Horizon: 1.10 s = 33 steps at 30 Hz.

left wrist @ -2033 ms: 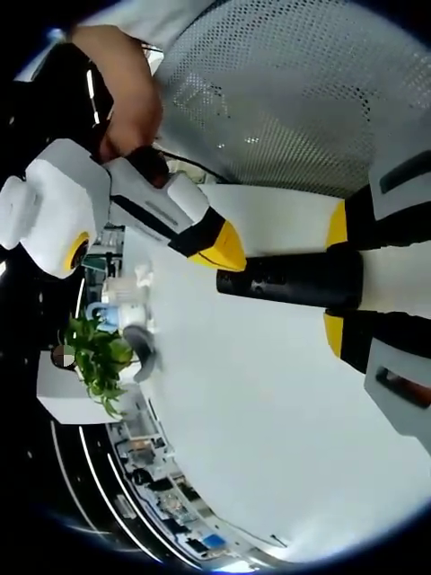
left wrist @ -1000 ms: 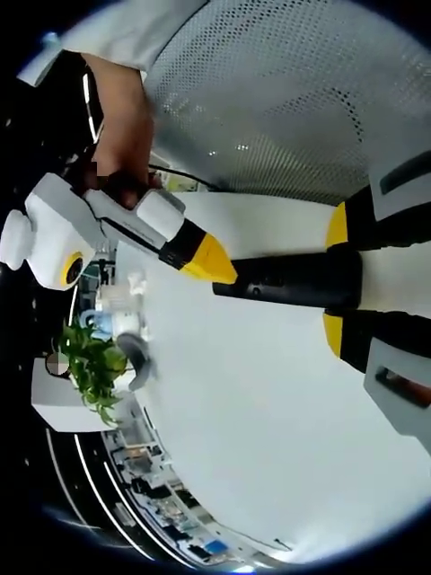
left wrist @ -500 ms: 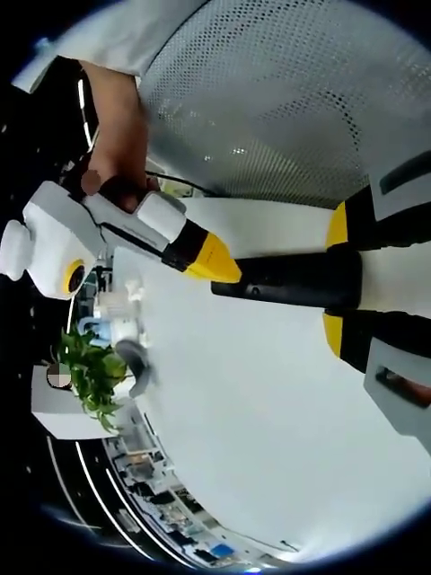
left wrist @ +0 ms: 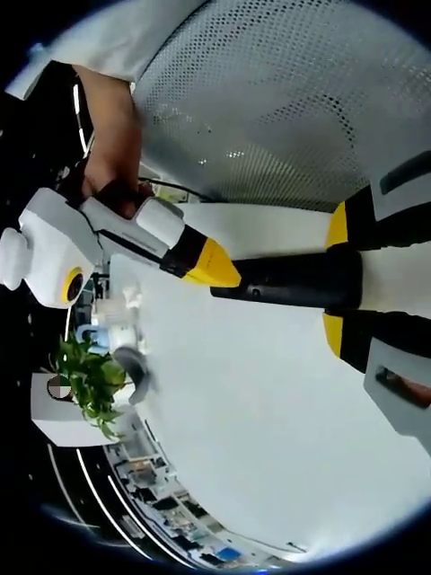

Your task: Press the specified remote control buttons in sequence, fully releasing each button before pressing the next.

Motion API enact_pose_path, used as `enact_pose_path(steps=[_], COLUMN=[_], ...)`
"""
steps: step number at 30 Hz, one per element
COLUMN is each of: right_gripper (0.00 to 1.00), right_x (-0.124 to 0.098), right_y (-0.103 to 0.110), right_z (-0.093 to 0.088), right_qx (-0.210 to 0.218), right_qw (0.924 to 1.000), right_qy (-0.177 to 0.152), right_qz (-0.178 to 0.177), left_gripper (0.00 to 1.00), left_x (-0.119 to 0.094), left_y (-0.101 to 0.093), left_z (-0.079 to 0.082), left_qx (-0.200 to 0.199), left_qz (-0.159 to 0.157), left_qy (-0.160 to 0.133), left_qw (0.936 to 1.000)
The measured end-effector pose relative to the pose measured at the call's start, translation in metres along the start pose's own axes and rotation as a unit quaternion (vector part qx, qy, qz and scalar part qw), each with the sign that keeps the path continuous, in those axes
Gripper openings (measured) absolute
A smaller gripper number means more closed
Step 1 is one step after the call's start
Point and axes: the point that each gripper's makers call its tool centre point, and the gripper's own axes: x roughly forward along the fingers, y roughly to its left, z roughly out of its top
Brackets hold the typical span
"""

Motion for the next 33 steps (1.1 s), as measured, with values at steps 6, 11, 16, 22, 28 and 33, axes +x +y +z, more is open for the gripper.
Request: enact_pose_path(steps=[6,11,16,22,28,33], right_gripper=[0.0,0.0,0.0,0.0,0.0,0.0], right_x=[0.001,0.001,0.0,0.0,0.0,-0.001], right_y=[-0.001,-0.001,0.0,0.0,-0.001,0.003], right_z=[0.001,0.001,0.0,0.0,0.002,0.01], right_qx=[0.008,0.017,0.019,0.019,0.028,0.037], right_qw=[0.9999,0.9993,0.9995,0.9994,0.9977,0.9964], right_qy=[0.008,0.032,0.025,0.03,0.06,0.068], right_qz=[0.004,0.004,0.003,0.001,0.017,0.033], left_gripper=[0.25,0.24,0.24,0.24,0.23,0.23], left_x=[0.0,0.0,0.0,-0.001,0.0,0.0], left_y=[0.0,0.0,0.0,0.0,0.0,-0.004], left_z=[0.0,0.001,0.001,0.001,0.002,0.001], left_qx=[-0.003,-0.01,-0.006,-0.003,-0.009,0.003], left_qz=[0.003,0.003,0.003,0.003,0.002,-0.003], left_qy=[-0.006,-0.007,-0.009,-0.008,-0.011,-0.008], left_qw=[1.0,0.9999,0.9999,1.0,0.9999,1.0])
